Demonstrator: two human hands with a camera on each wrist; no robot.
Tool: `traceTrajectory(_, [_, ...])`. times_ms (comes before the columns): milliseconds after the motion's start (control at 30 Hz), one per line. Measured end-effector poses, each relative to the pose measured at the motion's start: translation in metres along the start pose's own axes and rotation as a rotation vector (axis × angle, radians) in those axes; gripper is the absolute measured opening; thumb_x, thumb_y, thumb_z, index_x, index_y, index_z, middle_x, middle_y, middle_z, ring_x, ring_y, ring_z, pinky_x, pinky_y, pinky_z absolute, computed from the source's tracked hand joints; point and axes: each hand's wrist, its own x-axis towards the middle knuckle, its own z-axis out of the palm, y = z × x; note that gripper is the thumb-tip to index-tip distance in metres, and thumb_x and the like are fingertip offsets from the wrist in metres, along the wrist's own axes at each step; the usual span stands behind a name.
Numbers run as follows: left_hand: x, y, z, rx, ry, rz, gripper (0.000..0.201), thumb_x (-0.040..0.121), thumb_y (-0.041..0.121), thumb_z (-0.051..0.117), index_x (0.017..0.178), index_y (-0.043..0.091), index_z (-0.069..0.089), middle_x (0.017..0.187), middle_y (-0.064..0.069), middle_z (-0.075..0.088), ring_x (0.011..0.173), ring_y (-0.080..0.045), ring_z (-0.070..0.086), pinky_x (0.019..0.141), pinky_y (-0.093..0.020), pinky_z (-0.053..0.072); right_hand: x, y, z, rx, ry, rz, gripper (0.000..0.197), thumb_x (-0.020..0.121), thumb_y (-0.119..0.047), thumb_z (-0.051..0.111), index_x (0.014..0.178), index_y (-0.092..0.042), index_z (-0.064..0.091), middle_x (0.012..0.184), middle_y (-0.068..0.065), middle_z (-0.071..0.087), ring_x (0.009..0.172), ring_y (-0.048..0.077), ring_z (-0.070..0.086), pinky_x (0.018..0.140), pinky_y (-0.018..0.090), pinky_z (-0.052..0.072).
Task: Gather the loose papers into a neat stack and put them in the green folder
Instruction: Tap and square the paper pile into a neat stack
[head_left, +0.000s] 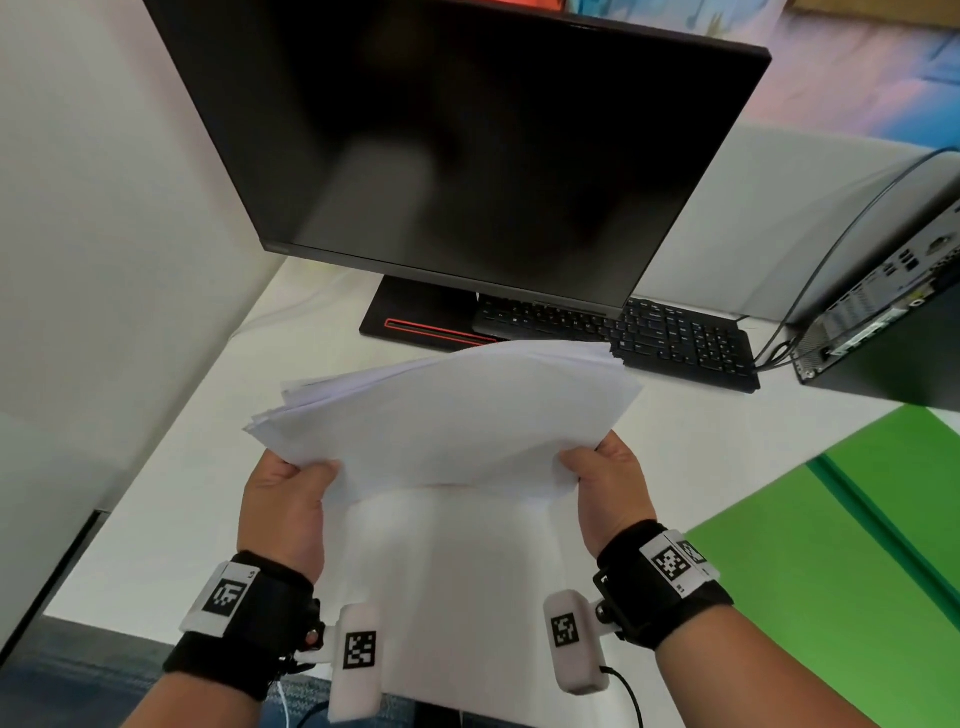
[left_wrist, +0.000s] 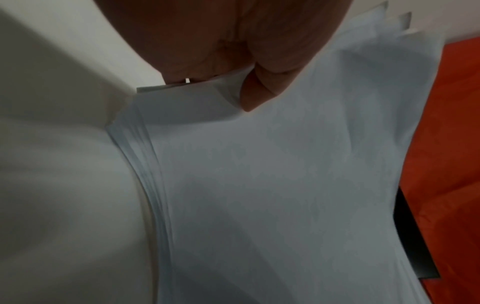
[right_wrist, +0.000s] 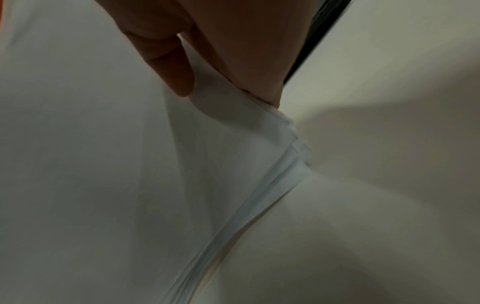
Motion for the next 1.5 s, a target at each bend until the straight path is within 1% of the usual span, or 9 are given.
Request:
traceTrajectory(133, [0.000, -0.002, -0.002, 0.016, 0.001, 0.021, 0.039, 0.089, -0.017, 0.049, 0.117, 0.002, 0.069, 0.079, 0.015, 0.078, 0.077, 0.000, 0.071, 0.067, -0.009, 0.055, -0.003, -0.002, 0.001, 0.055, -0.015, 0.008, 0.041, 0.083, 0.020, 0.042, 0.102, -0.004, 0.069, 0.080, 0.003, 0.076, 0.067, 0.012, 0.072, 0.058, 0.022, 0.056])
traceTrajectory(367, [0.003, 0.001, -0.004, 0.028, -0.009, 0.036, 0.043, 0.084, -0.020, 0.047, 0.117, -0.002, 0.068, 0.089, -0.001, 0.076, 0.073, 0.000, 0.072, 0.064, -0.012, 0.057, -0.003, -0.011, 0.004, 0.063, -0.015, -0.016, 0.044, 0.081, 0.020, 0.042, 0.099, -0.008, 0.070, 0.081, 0.000, 0.075, 0.072, 0.015, 0.069, 0.065, 0.024, 0.055])
traceTrajectory(700, [0.014, 0.015, -0.002, -0.068, -0.067, 0.068, 0.061, 0.074, -0.030, 0.029, 0.111, 0.002, 0.065, 0.080, 0.011, 0.077, 0.075, -0.003, 0.072, 0.065, -0.016, 0.057, -0.009, -0.030, 0.014, 0.077, -0.059, -0.089, 0.060, 0.078, 0.020, 0.037, 0.120, -0.011, 0.066, 0.087, 0.002, 0.073, 0.078, 0.016, 0.066, 0.065, 0.027, 0.055])
traceTrajectory(833, [0.016, 0.015, -0.004, -0.052, -0.074, 0.094, 0.060, 0.070, -0.026, 0.034, 0.113, 0.002, 0.065, 0.096, -0.006, 0.070, 0.086, -0.015, 0.068, 0.072, -0.024, 0.057, -0.013, -0.038, 0.016, 0.070, -0.105, -0.126, 0.052, 0.079, 0.021, 0.038, 0.102, -0.015, 0.067, 0.082, 0.003, 0.071, 0.070, 0.014, 0.066, 0.060, 0.026, 0.055])
traceTrajectory(1033, [0.019, 0.011, -0.012, -0.067, -0.110, 0.133, 0.053, 0.063, -0.021, 0.040, 0.113, -0.019, 0.056, 0.112, -0.036, 0.063, 0.098, -0.031, 0.061, 0.086, -0.040, 0.049, -0.016, -0.037, 0.014, 0.047, -0.079, -0.162, 0.038, 0.074, 0.017, 0.043, 0.085, -0.015, 0.061, 0.071, -0.002, 0.064, 0.062, 0.008, 0.060, 0.059, 0.022, 0.050])
traceTrajectory(1200, [0.016, 0.016, -0.015, -0.040, -0.029, 0.138, 0.051, 0.074, -0.029, 0.035, 0.092, 0.008, 0.064, 0.084, -0.001, 0.069, 0.077, -0.009, 0.065, 0.071, -0.018, 0.053, -0.015, -0.035, 0.010, 0.043, -0.055, -0.134, 0.048, 0.077, 0.023, 0.035, 0.097, -0.010, 0.063, 0.076, -0.001, 0.069, 0.065, 0.008, 0.064, 0.058, 0.020, 0.052])
traceTrajectory(1300, [0.008, 0.013, -0.008, 0.056, -0.061, 0.122, 0.048, 0.078, -0.024, 0.037, 0.105, 0.001, 0.068, 0.090, -0.005, 0.069, 0.075, -0.002, 0.066, 0.067, -0.011, 0.053, -0.020, -0.026, 0.014, -0.052, -0.052, -0.097, 0.051, 0.081, 0.019, 0.038, 0.098, -0.016, 0.070, 0.080, -0.004, 0.073, 0.076, 0.012, 0.065, 0.069, 0.026, 0.053])
traceTrajectory(1433, [0.003, 0.015, -0.002, 0.007, -0.051, 0.178, 0.042, 0.079, -0.001, 0.051, 0.106, 0.020, 0.075, 0.112, -0.005, 0.074, 0.109, -0.019, 0.066, 0.094, -0.031, 0.050, -0.026, -0.031, 0.018, -0.037, -0.047, -0.143, 0.052, 0.084, 0.015, 0.039, 0.101, -0.021, 0.073, 0.086, -0.005, 0.075, 0.079, 0.008, 0.067, 0.069, 0.021, 0.055])
traceTrajectory(1500, [0.004, 0.016, -0.004, -0.009, -0.039, 0.174, 0.043, 0.078, 0.001, 0.050, 0.109, 0.019, 0.073, 0.114, -0.005, 0.073, 0.112, -0.022, 0.064, 0.095, -0.036, 0.048, -0.027, -0.034, 0.018, -0.040, -0.037, -0.168, 0.048, 0.082, 0.012, 0.042, 0.101, -0.021, 0.071, 0.087, -0.006, 0.074, 0.078, 0.006, 0.065, 0.069, 0.019, 0.053])
